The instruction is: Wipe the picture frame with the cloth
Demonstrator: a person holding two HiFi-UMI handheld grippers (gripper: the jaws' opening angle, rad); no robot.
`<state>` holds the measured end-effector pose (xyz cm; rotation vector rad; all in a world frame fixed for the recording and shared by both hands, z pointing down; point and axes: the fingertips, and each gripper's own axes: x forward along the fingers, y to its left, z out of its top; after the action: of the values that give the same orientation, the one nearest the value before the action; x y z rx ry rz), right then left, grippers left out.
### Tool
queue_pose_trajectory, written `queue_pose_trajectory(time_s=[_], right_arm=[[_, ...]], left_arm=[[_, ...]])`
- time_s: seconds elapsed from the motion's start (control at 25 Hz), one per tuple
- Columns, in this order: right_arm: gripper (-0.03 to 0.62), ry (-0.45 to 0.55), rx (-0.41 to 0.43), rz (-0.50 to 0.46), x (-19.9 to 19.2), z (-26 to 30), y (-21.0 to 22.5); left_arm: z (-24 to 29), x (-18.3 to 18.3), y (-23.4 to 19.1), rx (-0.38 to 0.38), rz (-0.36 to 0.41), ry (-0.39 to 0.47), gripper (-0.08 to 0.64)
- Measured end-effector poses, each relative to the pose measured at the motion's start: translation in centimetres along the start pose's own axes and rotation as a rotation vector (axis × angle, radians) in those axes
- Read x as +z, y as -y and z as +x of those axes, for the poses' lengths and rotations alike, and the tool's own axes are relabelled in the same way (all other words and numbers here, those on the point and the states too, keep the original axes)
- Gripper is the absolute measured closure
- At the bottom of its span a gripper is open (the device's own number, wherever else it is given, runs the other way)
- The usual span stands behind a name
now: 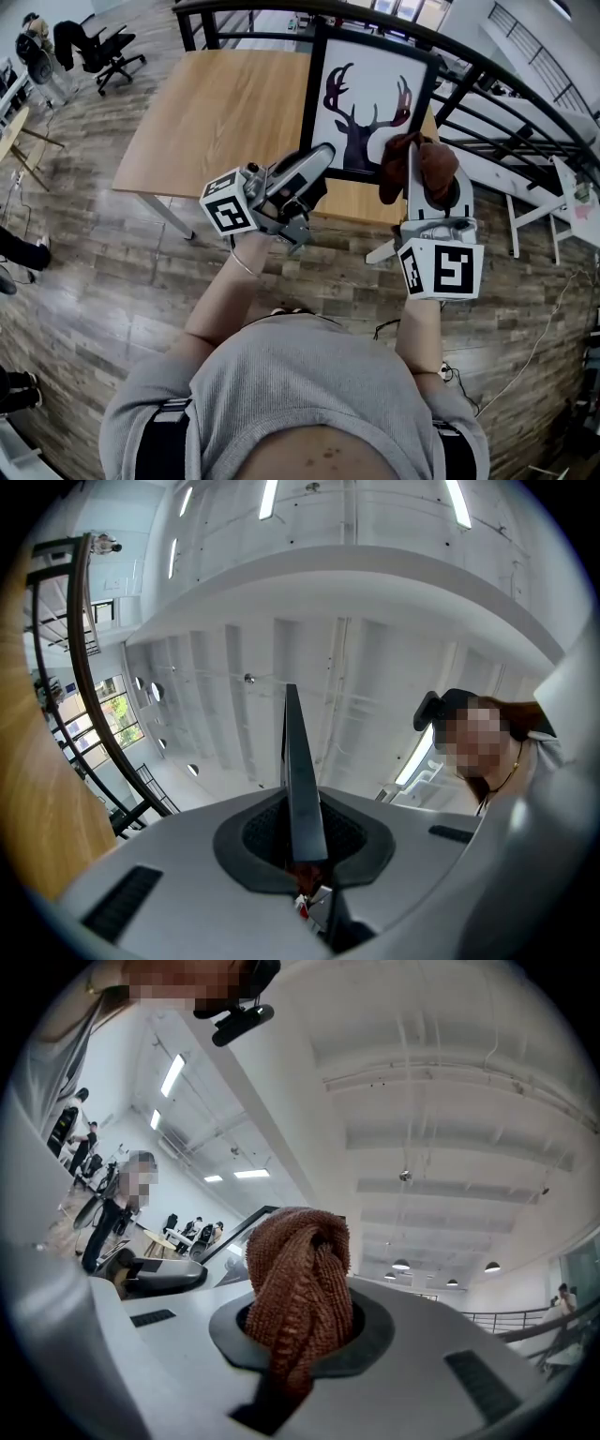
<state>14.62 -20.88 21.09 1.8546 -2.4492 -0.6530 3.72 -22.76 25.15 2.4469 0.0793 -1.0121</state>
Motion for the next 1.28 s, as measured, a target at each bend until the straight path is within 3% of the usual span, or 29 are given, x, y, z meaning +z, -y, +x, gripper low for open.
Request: queue_pose_trajectory(time_s=[0.88, 1.28], right_arm=[[0.546, -0.126, 0.034, 0.101, -4.6, -2.9, -2.3], [0.546, -0.196, 0.053, 0.132, -7.3, -3.4, -3.1]], left_arm=[[-0.4, -0.4, -1.1, 0.044, -0.033, 0.021, 0.528], [-1.0, -0.9, -2.4, 0.113, -0.024, 0.002, 0.528]])
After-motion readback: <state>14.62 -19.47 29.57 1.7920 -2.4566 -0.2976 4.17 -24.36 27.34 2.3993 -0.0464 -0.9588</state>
